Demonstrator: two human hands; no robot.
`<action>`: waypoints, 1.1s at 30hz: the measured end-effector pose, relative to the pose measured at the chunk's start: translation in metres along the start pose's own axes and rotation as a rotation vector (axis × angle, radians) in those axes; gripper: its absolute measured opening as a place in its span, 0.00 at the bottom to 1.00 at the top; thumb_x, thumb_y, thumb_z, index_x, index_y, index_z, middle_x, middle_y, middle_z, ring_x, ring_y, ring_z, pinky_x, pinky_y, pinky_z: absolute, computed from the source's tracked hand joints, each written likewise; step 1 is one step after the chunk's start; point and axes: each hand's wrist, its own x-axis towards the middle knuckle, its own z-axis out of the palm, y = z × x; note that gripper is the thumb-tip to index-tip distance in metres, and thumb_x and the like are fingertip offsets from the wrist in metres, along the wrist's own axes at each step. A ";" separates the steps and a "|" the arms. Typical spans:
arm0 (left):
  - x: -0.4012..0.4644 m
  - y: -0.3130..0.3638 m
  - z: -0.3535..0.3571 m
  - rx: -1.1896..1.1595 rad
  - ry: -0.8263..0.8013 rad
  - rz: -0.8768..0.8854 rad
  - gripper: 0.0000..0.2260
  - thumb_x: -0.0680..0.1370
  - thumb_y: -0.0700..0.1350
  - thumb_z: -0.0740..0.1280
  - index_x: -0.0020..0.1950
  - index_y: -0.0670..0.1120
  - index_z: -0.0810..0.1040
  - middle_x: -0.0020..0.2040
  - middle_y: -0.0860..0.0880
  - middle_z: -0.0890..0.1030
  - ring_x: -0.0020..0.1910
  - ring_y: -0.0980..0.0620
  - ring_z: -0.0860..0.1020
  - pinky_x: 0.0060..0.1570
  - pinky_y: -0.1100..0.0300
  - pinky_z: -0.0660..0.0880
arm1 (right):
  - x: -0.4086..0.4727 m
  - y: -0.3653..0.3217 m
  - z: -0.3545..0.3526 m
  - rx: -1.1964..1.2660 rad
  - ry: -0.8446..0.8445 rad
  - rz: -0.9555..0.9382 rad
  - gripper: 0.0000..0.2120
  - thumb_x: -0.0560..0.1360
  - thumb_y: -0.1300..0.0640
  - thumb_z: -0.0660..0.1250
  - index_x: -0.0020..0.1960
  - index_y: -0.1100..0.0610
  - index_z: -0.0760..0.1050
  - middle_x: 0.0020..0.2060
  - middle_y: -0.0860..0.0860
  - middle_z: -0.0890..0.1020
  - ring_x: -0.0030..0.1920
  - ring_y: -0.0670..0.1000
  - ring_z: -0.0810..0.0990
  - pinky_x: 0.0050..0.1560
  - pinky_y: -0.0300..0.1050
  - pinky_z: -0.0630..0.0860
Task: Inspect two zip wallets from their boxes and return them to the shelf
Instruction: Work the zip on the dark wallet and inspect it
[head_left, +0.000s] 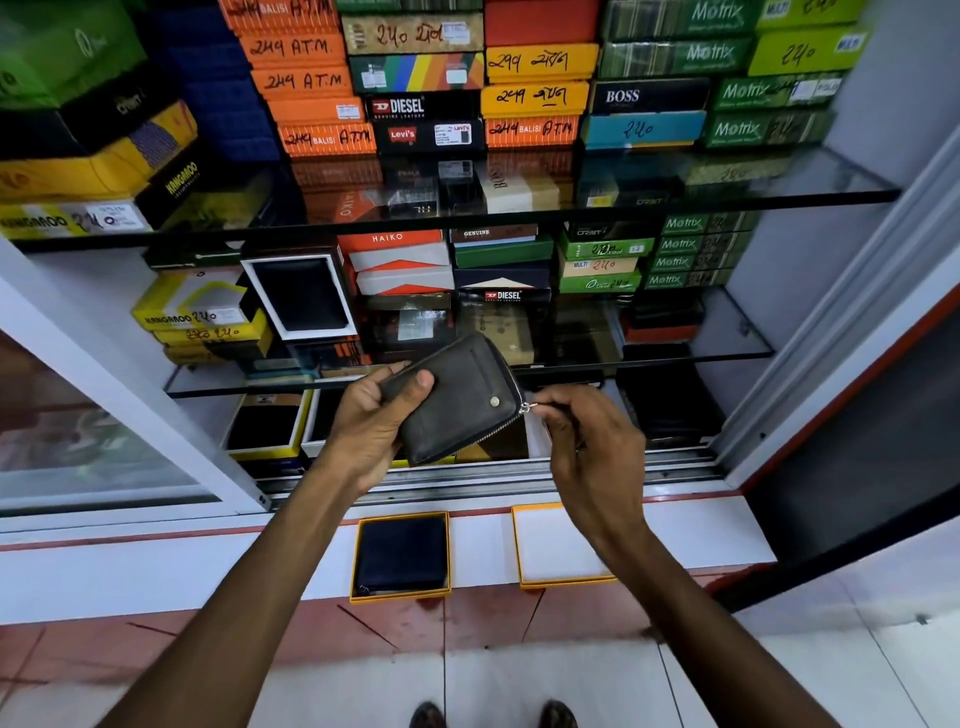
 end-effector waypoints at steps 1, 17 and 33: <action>-0.001 0.002 -0.002 0.026 -0.027 -0.008 0.37 0.55 0.56 0.83 0.58 0.42 0.79 0.53 0.45 0.85 0.52 0.50 0.83 0.44 0.58 0.81 | 0.002 0.001 -0.002 0.010 0.008 0.007 0.11 0.80 0.52 0.61 0.52 0.55 0.81 0.45 0.48 0.85 0.46 0.47 0.82 0.44 0.47 0.80; -0.006 0.019 -0.001 0.150 -0.158 -0.210 0.48 0.51 0.43 0.85 0.68 0.37 0.72 0.60 0.41 0.82 0.59 0.45 0.81 0.49 0.57 0.81 | -0.001 0.009 0.000 0.011 -0.070 0.037 0.05 0.79 0.53 0.66 0.51 0.52 0.80 0.45 0.45 0.85 0.43 0.46 0.83 0.36 0.46 0.81; -0.018 0.061 0.020 0.977 -0.486 -0.065 0.33 0.65 0.37 0.80 0.60 0.53 0.65 0.51 0.45 0.78 0.46 0.53 0.82 0.38 0.58 0.81 | 0.038 0.010 -0.013 -0.306 -0.249 -0.421 0.08 0.78 0.55 0.64 0.52 0.50 0.81 0.50 0.46 0.85 0.48 0.53 0.79 0.41 0.49 0.75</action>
